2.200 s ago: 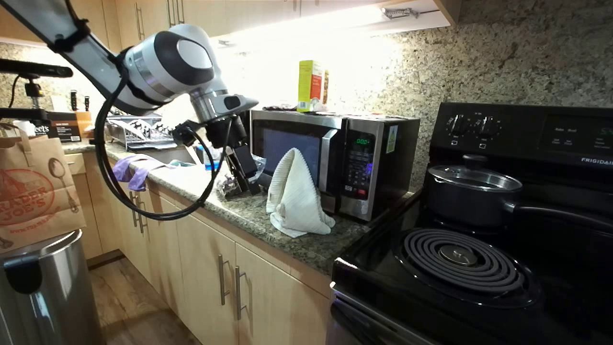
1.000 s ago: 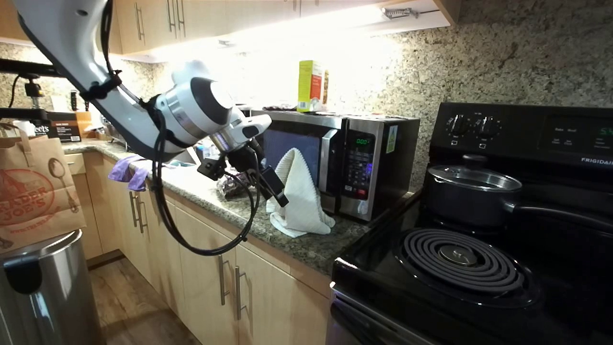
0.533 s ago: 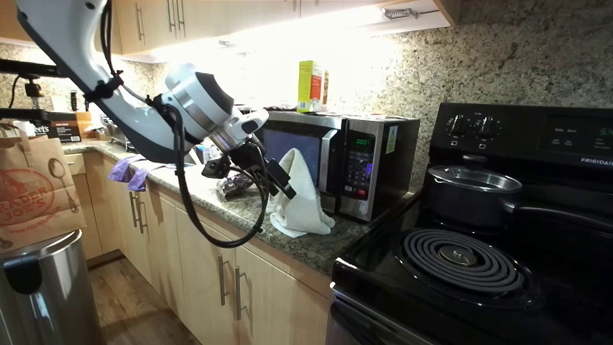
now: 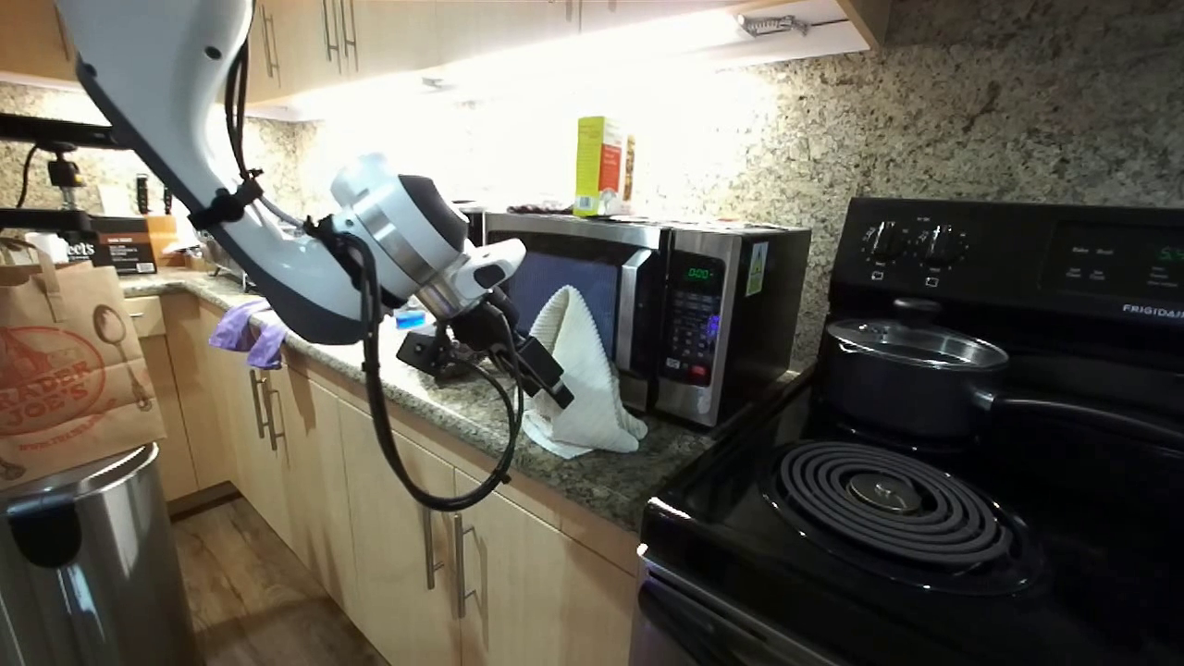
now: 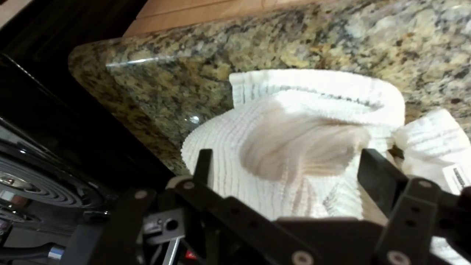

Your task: Pick the white towel on the counter and put it on the stove

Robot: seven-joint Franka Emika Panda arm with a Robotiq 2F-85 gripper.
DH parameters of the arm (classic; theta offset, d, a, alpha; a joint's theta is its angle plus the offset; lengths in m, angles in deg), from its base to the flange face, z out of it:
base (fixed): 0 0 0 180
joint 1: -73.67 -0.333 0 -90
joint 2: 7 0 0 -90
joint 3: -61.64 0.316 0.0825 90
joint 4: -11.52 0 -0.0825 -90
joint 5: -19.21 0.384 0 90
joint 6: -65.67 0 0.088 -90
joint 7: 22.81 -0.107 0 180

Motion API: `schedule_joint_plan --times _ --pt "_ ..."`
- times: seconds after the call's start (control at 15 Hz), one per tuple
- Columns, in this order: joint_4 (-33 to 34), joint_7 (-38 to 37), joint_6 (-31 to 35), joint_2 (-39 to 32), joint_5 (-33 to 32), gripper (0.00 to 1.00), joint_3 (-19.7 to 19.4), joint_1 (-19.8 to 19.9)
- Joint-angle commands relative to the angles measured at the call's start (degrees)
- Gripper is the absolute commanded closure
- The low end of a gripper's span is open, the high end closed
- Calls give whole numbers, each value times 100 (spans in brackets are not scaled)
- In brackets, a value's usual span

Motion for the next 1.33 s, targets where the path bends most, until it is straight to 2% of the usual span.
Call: schedule_joint_plan --times 0.0,0.2,0.27,0.4,0.8,0.93,1.07,1.2,1.27 --pt "366 -602 184 -247 -681 0 -242 -126" --pt "621 -964 168 -366 -1252 0 -364 -199" --pt "688 -1132 146 -413 -1353 25 -380 -214" --pt "666 -959 232 -481 -1157 33 -295 -137" --pt "571 -786 416 -554 -938 74 -228 -77" --pt "449 -495 422 -493 -634 87 -130 5" --pt "326 -130 411 -402 -199 94 -4 116" --pt "176 597 501 -293 502 95 274 376" --pt "464 -54 294 -512 16 90 -1 59"
